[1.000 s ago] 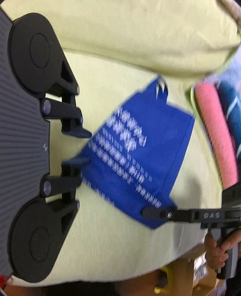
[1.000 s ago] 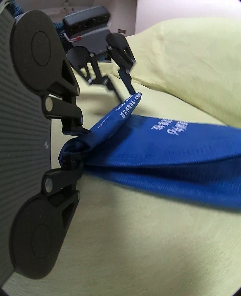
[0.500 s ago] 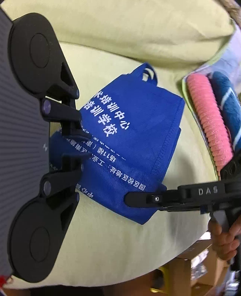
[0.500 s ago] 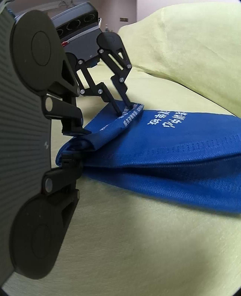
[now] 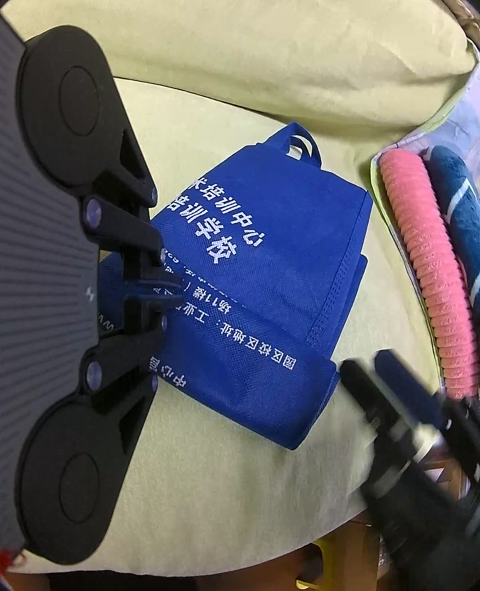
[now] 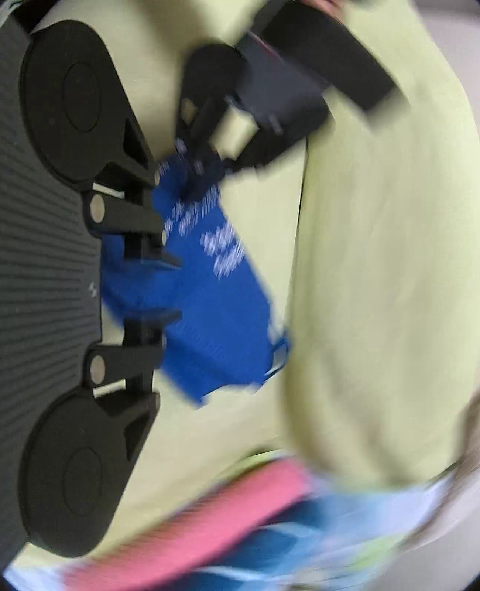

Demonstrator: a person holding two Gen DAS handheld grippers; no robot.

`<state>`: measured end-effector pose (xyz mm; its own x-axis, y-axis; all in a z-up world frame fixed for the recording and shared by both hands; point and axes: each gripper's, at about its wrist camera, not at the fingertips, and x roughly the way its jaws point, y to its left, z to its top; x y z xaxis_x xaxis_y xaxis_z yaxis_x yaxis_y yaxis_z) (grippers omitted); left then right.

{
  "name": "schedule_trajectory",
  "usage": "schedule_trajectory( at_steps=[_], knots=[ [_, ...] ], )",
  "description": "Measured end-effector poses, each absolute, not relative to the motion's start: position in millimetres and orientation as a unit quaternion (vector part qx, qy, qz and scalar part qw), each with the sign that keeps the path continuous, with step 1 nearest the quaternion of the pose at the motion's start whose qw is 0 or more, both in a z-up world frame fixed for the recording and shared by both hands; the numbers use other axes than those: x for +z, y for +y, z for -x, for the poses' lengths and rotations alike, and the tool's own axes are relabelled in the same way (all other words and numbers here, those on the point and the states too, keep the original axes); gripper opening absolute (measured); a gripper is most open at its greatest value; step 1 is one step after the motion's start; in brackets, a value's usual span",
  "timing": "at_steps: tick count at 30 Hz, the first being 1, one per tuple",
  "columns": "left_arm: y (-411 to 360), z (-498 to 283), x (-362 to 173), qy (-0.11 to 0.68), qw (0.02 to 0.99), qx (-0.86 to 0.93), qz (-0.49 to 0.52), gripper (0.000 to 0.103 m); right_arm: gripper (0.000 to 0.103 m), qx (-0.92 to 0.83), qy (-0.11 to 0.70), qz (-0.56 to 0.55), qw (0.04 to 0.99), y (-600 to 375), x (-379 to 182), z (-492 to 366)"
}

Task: Fold shopping bag

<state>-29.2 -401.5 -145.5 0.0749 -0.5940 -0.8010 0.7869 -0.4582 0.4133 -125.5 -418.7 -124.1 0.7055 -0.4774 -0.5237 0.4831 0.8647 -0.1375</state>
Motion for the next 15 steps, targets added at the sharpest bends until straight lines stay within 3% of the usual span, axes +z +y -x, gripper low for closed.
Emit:
schedule_trajectory(
  at_steps=[2,8,12,14,15],
  knots=[
    [-401,29,-146,0.094,0.518,-0.673,-0.519,0.000,0.008,-0.252,0.299,0.024,0.920,-407,-139,110],
    [-396,27,-148,0.089,0.533,-0.672,-0.506,0.000,0.006,-0.262,0.332,-0.041,0.905,-430,-160,89],
    [-377,32,-152,0.010,0.520,-0.652,-0.552,0.000,0.005,-0.240,0.343,-0.068,0.905,-445,-158,84],
    [-359,32,-154,-0.043,0.510,-0.639,-0.574,0.009,0.005,-0.236,0.340,-0.080,0.907,-447,-161,85],
    [-348,32,-155,-0.067,0.503,-0.636,-0.582,0.018,0.005,-0.237,0.338,-0.081,0.907,-447,-161,86]
  ],
)
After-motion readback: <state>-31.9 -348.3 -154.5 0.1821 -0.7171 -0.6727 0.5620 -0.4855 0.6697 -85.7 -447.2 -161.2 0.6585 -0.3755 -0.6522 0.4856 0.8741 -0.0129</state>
